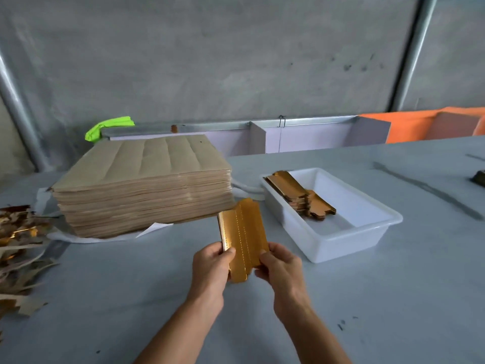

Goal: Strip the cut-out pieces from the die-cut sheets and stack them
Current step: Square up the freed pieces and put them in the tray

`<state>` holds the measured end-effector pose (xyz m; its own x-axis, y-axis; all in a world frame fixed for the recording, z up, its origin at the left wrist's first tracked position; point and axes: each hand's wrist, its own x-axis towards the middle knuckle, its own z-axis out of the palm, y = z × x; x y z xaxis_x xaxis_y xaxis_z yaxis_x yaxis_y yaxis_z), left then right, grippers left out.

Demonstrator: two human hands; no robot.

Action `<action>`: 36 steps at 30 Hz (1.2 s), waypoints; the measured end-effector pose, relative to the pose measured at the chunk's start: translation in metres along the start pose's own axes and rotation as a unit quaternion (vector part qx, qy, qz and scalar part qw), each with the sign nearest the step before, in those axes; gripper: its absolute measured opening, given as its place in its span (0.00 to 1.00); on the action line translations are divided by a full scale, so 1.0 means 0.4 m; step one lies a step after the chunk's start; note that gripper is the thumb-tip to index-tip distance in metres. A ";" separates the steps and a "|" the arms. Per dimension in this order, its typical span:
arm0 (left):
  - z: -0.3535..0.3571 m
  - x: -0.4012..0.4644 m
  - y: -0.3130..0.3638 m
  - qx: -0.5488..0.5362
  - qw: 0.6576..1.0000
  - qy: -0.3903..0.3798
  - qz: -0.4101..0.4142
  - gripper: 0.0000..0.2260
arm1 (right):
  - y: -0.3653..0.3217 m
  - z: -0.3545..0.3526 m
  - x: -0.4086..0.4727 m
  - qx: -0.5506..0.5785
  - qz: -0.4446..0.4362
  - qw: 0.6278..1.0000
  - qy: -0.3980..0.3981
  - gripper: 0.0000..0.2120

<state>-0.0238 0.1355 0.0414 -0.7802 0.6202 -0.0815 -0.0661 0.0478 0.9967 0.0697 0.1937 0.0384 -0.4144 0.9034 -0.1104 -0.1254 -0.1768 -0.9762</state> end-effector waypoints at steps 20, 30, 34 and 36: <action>0.502 0.173 0.082 0.252 0.916 -0.158 0.269 0.13 | -0.239 -0.355 0.424 -0.136 -0.060 0.953 0.264 0.14; 0.507 0.265 0.069 0.564 0.731 -0.151 0.352 0.13 | -0.219 -0.371 0.594 -0.288 -0.038 0.907 0.306 0.14; 0.509 0.280 0.055 0.553 0.744 -0.146 0.345 0.11 | -0.207 -0.352 0.646 -0.319 -0.034 0.904 0.285 0.15; 0.509 0.283 0.052 0.537 0.757 -0.140 0.343 0.12 | -0.200 -0.343 0.670 -0.337 -0.032 0.901 0.271 0.16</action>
<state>0.0134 0.3662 0.0538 -0.2284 0.9223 0.3117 0.9575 0.1548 0.2434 0.0924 0.5034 0.0612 0.0976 0.9938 0.0537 0.5172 -0.0045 -0.8558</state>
